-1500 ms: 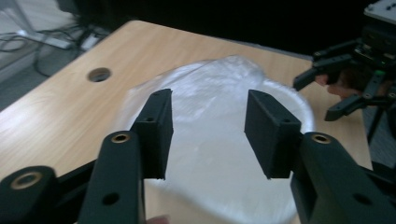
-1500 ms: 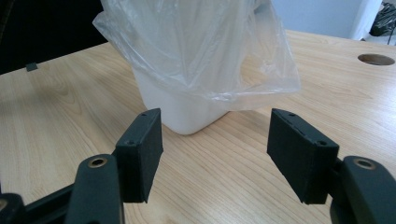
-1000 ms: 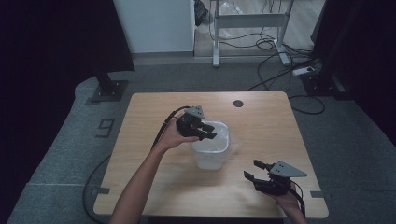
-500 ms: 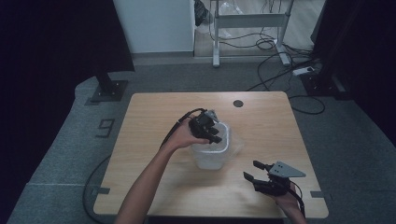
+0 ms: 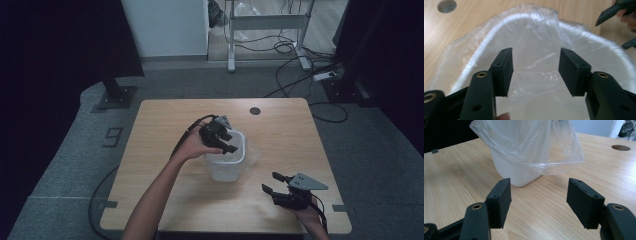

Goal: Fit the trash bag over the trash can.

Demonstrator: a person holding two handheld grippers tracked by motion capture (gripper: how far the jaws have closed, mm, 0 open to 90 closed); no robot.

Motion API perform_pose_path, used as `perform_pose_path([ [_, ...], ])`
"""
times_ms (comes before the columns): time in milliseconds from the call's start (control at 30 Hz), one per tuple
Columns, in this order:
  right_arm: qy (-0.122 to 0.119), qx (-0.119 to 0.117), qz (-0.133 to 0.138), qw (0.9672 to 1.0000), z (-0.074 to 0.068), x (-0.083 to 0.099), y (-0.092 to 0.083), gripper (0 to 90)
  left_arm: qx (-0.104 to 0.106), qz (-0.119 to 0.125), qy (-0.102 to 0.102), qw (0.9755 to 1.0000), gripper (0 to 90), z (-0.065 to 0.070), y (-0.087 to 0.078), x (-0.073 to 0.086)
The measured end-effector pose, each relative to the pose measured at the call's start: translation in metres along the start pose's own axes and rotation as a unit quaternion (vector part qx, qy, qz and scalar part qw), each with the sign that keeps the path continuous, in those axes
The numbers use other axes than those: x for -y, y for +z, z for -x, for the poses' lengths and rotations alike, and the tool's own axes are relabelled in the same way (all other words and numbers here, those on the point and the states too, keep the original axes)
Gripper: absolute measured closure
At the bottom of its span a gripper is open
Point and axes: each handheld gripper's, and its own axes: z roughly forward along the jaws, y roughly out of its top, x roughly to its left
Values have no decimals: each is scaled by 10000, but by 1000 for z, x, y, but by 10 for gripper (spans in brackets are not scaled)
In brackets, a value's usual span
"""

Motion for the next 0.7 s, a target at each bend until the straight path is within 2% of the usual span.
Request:
perform_pose_path([
  [167, 13, 22, 6, 10000, 1, 0, -1, 358, 77, 470, -168, 9987, 397, -2, -15, 11],
  [467, 40, 30, -20, 10000, 0, 3, 0, 358, -133, 960, -260, 9949, 372, 2, -38, 41],
  [567, 49, 39, -51, 10000, 1, 4, 1, 359, -161, 1266, -324, 9913, 364, 3, -49, 54],
  [700, 56, 49, -79, 9999, 1, 5, 2, 359, -212, 1686, -413, 9846, 351, 6, -63, 71],
])
